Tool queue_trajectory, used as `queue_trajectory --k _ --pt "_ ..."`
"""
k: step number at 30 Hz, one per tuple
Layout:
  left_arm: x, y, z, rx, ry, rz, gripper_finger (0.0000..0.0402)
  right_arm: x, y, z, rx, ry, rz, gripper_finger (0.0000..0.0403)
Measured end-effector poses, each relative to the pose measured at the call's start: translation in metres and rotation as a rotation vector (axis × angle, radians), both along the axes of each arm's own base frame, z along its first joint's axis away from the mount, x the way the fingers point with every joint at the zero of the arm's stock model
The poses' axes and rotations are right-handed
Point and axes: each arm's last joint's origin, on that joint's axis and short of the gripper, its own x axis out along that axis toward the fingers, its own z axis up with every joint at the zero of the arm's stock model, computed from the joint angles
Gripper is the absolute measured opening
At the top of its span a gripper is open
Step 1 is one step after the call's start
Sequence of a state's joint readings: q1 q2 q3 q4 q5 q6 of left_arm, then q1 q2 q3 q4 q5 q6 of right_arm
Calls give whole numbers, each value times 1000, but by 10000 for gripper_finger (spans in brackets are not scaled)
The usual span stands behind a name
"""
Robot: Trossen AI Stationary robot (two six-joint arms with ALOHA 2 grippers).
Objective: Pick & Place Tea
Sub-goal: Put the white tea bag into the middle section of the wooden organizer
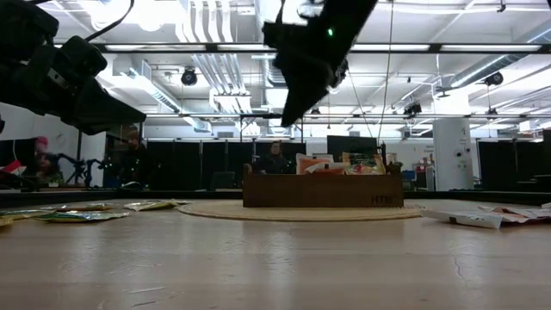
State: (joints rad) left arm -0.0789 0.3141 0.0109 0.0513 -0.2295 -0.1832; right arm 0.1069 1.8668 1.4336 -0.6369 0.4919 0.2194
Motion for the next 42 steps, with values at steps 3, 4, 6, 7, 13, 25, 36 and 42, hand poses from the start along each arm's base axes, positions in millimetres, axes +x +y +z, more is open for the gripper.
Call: queue_trajectory --k 3,4,6,7,13,25,36,42 --pt "0 0 0 0 0 0 0 -5 -7 -11 -9 46 -3 69" --pt "0 0 0 0 0 0 0 -6 -10 -14 -10 57 -10 68" --pt "0 0 0 0 0 0 0 -9 -15 -21 -5 77 -29 68" --pt "0 0 0 0 0 0 0 -11 -18 -24 6 87 -35 68" --pt "0 0 0 0 0 0 0 -15 -22 -32 110 115 -17 68" --pt "0 0 0 0 0 0 0 -14 -19 -25 229 94 26 68" --pt "0 0 0 0 0 0 0 -28 -22 -35 275 197 -100 68" --pt "0 0 0 0 0 0 0 -29 -29 -37 225 191 -134 68"
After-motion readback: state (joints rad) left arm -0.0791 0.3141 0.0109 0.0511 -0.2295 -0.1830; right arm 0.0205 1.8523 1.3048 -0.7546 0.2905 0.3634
